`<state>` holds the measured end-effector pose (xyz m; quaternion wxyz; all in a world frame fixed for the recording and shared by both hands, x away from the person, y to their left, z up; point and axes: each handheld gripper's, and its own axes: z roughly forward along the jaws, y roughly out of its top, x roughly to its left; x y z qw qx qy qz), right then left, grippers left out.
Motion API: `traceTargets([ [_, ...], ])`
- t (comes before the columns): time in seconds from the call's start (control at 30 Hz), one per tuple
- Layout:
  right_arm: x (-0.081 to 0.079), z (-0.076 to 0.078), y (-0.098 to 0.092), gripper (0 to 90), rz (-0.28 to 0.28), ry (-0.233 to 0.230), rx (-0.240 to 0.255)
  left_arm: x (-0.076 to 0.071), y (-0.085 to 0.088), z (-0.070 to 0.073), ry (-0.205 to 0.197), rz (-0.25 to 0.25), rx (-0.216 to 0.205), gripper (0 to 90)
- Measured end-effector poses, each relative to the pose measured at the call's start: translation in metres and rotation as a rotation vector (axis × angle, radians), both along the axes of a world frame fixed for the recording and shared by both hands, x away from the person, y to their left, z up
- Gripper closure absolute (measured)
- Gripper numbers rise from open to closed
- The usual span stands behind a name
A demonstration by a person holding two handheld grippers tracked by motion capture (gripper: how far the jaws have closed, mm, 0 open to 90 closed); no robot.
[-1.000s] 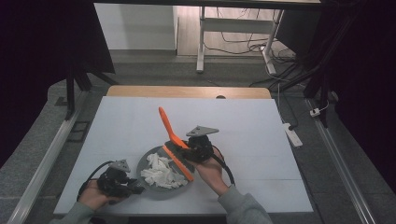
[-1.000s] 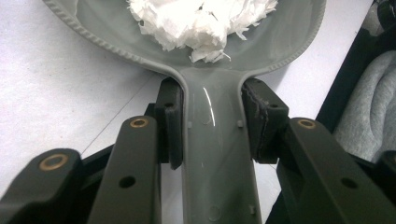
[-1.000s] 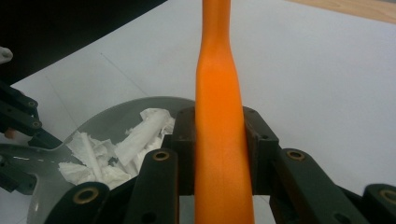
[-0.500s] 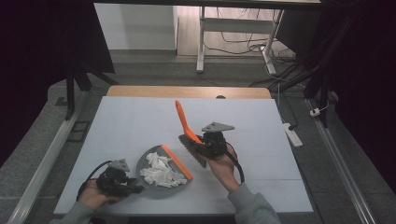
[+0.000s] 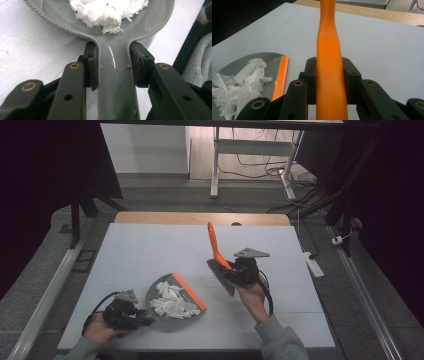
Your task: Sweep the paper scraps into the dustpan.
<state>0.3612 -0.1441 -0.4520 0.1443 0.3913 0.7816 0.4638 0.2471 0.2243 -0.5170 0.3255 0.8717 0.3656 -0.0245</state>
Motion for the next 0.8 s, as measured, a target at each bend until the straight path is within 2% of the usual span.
traceTargets([
  [0.2,0.001,0.0,-0.007,70.2,-0.009,-0.003,0.003,0.0,0.002,0.001,-0.011,0.022,-0.007,62.0],
  [0.67,-0.002,-0.006,-0.03,70.2,-0.011,0.007,0.012,0.001,0.009,0.004,-0.053,0.129,-0.046,62.0],
  [0.8,-0.004,-0.008,-0.04,70.2,0.002,0.025,0.042,0.001,0.01,0.006,-0.064,0.158,-0.062,62.0],
])
